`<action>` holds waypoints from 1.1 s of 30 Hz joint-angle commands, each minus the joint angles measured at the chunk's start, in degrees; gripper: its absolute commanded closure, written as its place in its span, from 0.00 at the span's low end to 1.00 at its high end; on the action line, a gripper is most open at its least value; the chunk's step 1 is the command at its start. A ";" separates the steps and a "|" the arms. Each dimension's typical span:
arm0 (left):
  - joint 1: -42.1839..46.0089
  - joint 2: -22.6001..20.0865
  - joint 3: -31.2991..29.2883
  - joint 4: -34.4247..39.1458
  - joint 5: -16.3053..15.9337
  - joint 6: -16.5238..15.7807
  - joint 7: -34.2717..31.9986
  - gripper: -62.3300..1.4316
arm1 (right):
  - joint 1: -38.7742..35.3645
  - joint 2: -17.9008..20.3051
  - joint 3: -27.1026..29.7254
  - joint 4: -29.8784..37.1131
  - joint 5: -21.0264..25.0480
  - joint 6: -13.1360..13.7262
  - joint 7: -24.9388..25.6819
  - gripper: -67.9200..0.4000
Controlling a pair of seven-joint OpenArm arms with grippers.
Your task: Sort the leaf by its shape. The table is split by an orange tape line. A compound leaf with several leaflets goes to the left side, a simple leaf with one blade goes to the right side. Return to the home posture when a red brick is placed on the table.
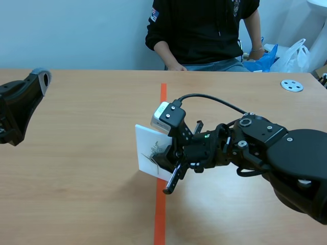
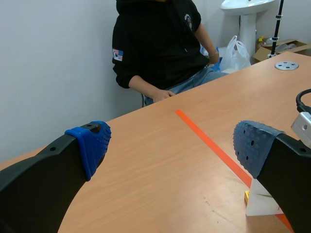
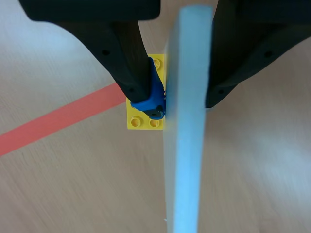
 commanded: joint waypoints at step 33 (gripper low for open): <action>-0.02 -1.16 -0.15 0.76 -0.55 0.02 -1.03 0.13 | -15.17 5.25 44.98 3.45 0.42 -1.51 0.90 0.88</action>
